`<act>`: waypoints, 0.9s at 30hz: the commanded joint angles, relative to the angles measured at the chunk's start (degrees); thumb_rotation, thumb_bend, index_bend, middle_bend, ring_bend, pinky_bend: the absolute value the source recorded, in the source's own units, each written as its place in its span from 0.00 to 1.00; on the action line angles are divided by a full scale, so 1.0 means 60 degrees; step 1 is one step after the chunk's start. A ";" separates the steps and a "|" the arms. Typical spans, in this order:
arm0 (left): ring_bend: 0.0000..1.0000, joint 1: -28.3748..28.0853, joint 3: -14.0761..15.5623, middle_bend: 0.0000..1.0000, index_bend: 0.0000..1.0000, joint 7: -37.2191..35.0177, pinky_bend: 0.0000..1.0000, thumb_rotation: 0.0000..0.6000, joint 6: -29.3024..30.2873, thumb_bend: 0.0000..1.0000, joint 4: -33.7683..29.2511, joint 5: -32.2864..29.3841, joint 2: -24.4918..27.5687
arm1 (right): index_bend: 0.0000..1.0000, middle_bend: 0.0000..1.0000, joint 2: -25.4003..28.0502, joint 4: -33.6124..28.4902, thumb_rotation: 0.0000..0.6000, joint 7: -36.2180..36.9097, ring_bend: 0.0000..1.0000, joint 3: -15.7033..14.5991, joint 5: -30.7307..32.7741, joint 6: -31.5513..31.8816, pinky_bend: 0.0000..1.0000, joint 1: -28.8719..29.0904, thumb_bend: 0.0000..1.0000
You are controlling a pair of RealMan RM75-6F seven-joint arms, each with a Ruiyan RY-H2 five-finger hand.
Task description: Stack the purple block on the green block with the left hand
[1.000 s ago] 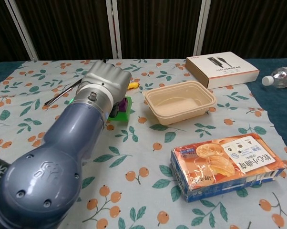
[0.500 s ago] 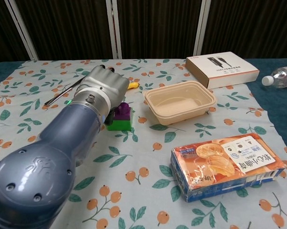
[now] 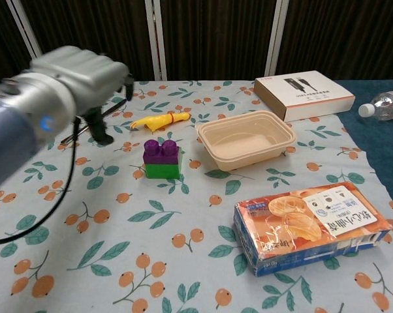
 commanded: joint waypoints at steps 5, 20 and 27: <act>0.01 0.3379 0.3675 0.18 0.27 -0.4442 0.01 1.00 0.1333 0.26 -0.1901 0.3716 0.3885 | 0.21 0.15 -0.0146 -0.0056 1.00 -0.0296 0.20 -0.0046 -0.0195 0.0148 0.00 -0.0023 0.15; 0.00 0.5584 0.4638 0.04 0.16 -0.8410 0.01 1.00 0.1637 0.27 0.0318 0.5589 0.4523 | 0.21 0.15 -0.0358 -0.0084 1.00 -0.0711 0.19 -0.0054 -0.0270 0.0171 0.00 0.0026 0.15; 0.00 0.5910 0.4395 0.01 0.10 -0.8462 0.01 1.00 0.1649 0.28 0.0472 0.5574 0.4615 | 0.21 0.14 -0.0327 -0.0125 1.00 -0.0677 0.17 -0.0070 -0.0474 0.0260 0.00 0.0008 0.15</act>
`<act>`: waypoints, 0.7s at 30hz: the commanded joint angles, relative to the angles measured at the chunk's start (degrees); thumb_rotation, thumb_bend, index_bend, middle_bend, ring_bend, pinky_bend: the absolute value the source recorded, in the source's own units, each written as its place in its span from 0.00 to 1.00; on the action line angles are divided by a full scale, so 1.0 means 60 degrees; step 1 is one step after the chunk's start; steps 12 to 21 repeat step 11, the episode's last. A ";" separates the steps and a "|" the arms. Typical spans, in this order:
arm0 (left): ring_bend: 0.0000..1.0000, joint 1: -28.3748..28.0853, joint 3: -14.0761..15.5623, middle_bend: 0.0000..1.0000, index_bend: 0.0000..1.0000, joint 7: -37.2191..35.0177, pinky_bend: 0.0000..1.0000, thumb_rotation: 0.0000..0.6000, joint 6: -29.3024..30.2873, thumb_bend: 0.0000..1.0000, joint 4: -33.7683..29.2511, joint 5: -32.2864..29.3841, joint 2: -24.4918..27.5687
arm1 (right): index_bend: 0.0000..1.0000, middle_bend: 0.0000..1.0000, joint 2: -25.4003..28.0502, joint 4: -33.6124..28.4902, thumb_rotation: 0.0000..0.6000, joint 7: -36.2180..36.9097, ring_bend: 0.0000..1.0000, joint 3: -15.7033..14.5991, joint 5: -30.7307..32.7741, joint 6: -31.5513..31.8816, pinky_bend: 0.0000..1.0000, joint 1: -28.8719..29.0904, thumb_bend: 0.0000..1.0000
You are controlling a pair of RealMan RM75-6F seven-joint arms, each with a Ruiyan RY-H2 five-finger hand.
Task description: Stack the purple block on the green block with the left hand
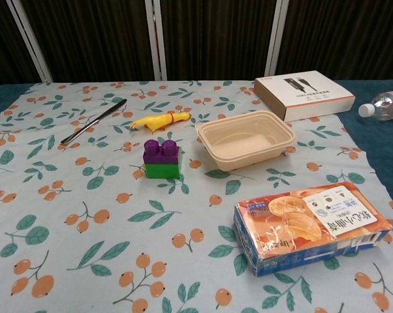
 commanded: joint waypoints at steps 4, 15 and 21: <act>0.00 0.0251 -0.0237 0.01 0.10 -0.0157 0.01 1.00 -0.0059 0.28 0.0242 0.0128 -0.0003 | 0.21 0.14 0.0026 0.0074 1.00 0.0186 0.17 0.0016 -0.0085 0.0083 0.00 -0.0043 0.15; 0.00 0.0385 -0.0476 0.01 0.10 0.0135 0.01 1.00 -0.0309 0.28 0.0495 0.0335 -0.0107 | 0.16 0.15 0.0085 0.0092 1.00 0.0393 0.17 0.0028 -0.0214 0.0165 0.00 -0.0089 0.15; 0.00 0.0385 -0.0476 0.01 0.10 0.0135 0.01 1.00 -0.0309 0.28 0.0495 0.0335 -0.0107 | 0.16 0.15 0.0085 0.0092 1.00 0.0393 0.17 0.0028 -0.0214 0.0165 0.00 -0.0089 0.15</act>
